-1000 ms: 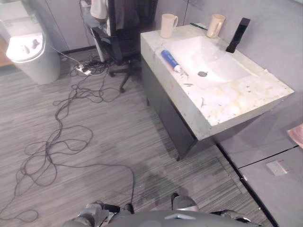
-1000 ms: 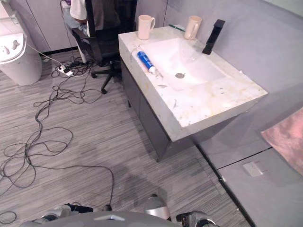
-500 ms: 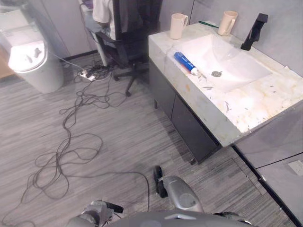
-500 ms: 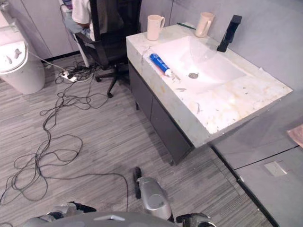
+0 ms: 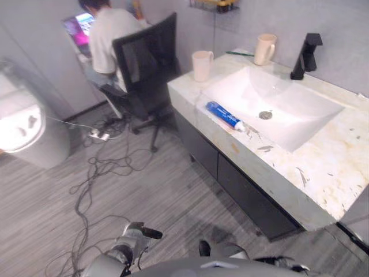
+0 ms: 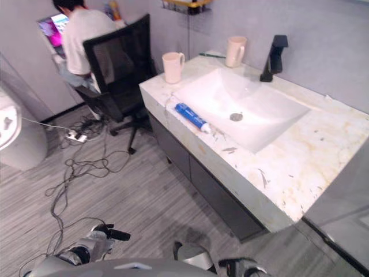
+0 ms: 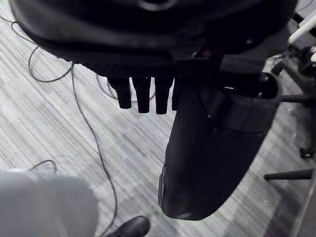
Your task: Organize the bathroom.
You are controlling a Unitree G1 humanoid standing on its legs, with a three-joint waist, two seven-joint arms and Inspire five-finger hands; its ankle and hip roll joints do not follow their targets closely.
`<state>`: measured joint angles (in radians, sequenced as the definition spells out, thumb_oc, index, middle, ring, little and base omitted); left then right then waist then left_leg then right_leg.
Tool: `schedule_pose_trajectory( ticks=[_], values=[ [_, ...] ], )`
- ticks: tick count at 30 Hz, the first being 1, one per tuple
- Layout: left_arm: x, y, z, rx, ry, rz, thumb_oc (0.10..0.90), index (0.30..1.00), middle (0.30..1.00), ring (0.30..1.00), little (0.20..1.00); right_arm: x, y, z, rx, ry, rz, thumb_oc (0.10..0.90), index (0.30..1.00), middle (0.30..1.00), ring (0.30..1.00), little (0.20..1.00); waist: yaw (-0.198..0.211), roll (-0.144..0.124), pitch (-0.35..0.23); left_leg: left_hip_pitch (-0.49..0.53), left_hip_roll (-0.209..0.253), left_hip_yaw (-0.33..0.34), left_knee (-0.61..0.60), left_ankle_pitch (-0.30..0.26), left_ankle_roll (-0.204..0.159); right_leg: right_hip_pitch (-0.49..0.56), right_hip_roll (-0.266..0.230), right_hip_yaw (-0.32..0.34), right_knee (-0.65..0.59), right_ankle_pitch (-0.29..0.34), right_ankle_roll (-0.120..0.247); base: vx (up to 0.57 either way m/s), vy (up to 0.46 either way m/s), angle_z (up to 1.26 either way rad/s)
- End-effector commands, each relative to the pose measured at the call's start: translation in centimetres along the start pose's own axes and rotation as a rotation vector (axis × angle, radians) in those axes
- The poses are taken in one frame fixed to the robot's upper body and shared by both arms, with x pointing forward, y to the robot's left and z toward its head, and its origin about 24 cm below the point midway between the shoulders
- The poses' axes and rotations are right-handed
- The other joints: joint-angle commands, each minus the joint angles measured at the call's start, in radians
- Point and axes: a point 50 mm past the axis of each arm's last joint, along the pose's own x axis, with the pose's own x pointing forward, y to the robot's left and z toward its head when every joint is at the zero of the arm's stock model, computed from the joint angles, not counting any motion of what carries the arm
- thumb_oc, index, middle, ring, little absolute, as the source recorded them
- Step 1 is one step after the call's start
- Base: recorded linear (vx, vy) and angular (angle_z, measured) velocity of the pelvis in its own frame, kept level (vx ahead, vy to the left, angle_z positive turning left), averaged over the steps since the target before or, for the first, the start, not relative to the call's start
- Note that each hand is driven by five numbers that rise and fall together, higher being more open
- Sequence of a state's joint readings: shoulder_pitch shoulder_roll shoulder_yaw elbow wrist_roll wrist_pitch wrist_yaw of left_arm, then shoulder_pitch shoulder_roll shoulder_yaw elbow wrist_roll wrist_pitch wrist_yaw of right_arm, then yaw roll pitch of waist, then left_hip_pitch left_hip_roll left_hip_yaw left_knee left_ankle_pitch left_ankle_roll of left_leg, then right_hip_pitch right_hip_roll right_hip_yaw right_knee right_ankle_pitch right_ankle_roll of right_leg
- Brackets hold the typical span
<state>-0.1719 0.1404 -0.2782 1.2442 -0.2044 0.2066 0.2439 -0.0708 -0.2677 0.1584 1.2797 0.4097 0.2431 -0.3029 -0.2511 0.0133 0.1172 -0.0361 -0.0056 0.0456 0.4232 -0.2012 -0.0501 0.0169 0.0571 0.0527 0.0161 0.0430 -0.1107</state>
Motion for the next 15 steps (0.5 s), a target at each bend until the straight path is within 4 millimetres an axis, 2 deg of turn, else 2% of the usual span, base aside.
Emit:
schedule_pose_trajectory(
  ticks=[1,2,5,6,7,8,9,10,11,12,13,14,15],
  values=[
    [0.3,3.0,-1.5,-0.021,0.047,0.102,0.800,0.900,0.900,0.900,0.900,0.3,-1.4,-0.8,-0.017,0.026,-0.073,0.800,0.900,0.900,0.900,0.900,0.026,-0.042,0.027,0.015,0.049,-0.081,-0.243,0.128,0.060,-0.030,-0.047,-0.002,0.105,-0.065,0.181,0.35,0.434,-1.56],
    [0.3,3.3,-2.5,-0.019,0.074,0.119,0.800,0.900,0.900,0.900,0.900,0.3,-1.3,-0.5,-0.043,0.014,-0.074,0.800,0.900,0.900,0.900,0.900,0.046,-0.039,0.018,-0.007,0.070,-0.152,-0.273,0.157,0.044,-0.036,-0.059,0.037,0.101,-0.077,0.196,0.32,0.406,-1.64],
    [0.4,3.6,-3.8,0.028,0.100,0.101,0.800,0.900,0.900,0.900,0.900,0.4,-1.8,-0.8,0.010,0.028,-0.087,0.800,0.900,0.900,0.900,0.900,0.039,0.008,0.005,0.072,0.085,-0.092,-0.383,0.160,0.034,-0.061,-0.095,0.013,0.137,-0.102,0.231,0.29,0.461,-1.95],
    [0.4,4.1,-3.8,0.080,0.078,0.104,0.800,0.900,0.900,0.900,0.900,0.4,-1.9,-0.9,0.019,0.023,-0.081,0.800,0.900,0.900,0.900,0.900,0.033,0.029,0.003,0.089,0.070,-0.067,-0.413,0.161,0.038,-0.079,-0.114,0.013,0.165,-0.112,0.250,0.17,0.423,-1.17],
    [0.4,4.2,-3.8,0.089,0.073,0.106,0.800,0.900,0.900,0.900,0.900,0.4,-1.9,-1.0,0.018,0.022,-0.079,0.800,0.900,0.900,0.900,0.900,0.034,0.033,0.003,0.091,0.066,-0.064,-0.417,0.161,0.040,-0.083,-0.116,0.016,0.174,-0.116,0.252,0.13,0.413,-1.08],
    [0.5,4.4,-4.0,0.103,0.084,0.095,0.800,0.900,0.900,0.900,0.900,0.4,-2.0,-1.2,0.024,0.012,-0.080,0.800,0.900,0.900,0.900,0.900,0.028,0.054,0.010,0.095,0.060,-0.050,-0.428,0.162,0.049,-0.124,-0.116,0.019,0.250,-0.123,0.257,0.07,0.220,-0.74],
    [0.4,4.4,-4.1,0.098,0.089,0.096,0.800,0.900,0.900,0.900,0.900,0.5,-2.0,-1.3,0.024,0.010,-0.080,0.800,0.900,0.900,0.900,0.900,0.027,0.058,0.011,0.097,0.060,-0.046,-0.431,0.161,0.051,-0.138,-0.116,0.019,0.275,-0.120,0.260,0.10,0.287,-0.96],
    [0.4,4.6,-4.7,0.085,0.113,0.097,0.800,0.900,0.900,0.900,0.900,0.5,-2.2,-1.7,0.028,0.004,-0.074,0.800,0.900,0.900,0.900,0.900,0.021,0.073,0.020,0.109,0.059,-0.027,-0.442,0.152,0.059,-0.190,-0.114,0.012,0.357,-0.108,0.267,0.11,0.264,-1.01],
    [0.4,5.2,-5.6,0.076,0.149,0.108,0.800,0.900,0.900,0.900,0.900,0.6,-2.3,-2.0,-0.001,-0.007,-0.059,0.800,0.900,0.900,0.900,0.900,0.022,0.081,0.031,0.131,0.052,0.025,-0.450,0.136,0.068,-0.230,-0.120,-0.037,0.406,-0.093,0.273,0.13,0.270,-0.93],
    [0.4,5.3,-5.8,0.073,0.158,0.110,0.800,0.900,0.900,0.900,0.900,0.6,-2.2,-1.9,-0.013,-0.013,-0.054,0.800,0.900,0.900,0.900,0.900,0.024,0.080,0.034,0.138,0.048,0.046,-0.453,0.133,0.069,-0.232,-0.123,-0.060,0.393,-0.090,0.274,0.13,0.218,-1.03],
    [0.3,5.5,-6.2,0.072,0.172,0.115,0.800,0.900,0.900,0.900,0.900,0.6,-2.0,-1.9,-0.029,-0.016,-0.047,0.800,0.900,0.900,0.900,0.900,0.029,0.075,0.038,0.149,0.041,0.086,-0.457,0.127,0.068,-0.229,-0.128,-0.108,0.360,-0.090,0.273,0.14,0.161,-1.18],
    [0.3,5.8,-6.7,0.046,0.180,0.129,0.800,0.900,0.900,0.900,0.900,0.5,-1.5,-2.0,-0.033,-0.011,-0.035,0.800,0.900,0.900,0.900,0.900,0.042,0.059,0.043,0.168,0.028,0.165,-0.464,0.116,0.063,-0.208,-0.128,-0.208,0.271,-0.100,0.265,0.15,0.147,-1.31],
    [0.3,5.8,-6.8,0.040,0.178,0.133,0.800,0.900,0.900,0.900,0.900,0.5,-1.3,-2.2,-0.033,-0.007,-0.030,0.800,0.900,0.900,0.900,0.900,0.045,0.054,0.044,0.172,0.023,0.182,-0.466,0.110,0.062,-0.204,-0.125,-0.233,0.249,-0.100,0.263,0.15,0.118,-1.48]
  ],
)
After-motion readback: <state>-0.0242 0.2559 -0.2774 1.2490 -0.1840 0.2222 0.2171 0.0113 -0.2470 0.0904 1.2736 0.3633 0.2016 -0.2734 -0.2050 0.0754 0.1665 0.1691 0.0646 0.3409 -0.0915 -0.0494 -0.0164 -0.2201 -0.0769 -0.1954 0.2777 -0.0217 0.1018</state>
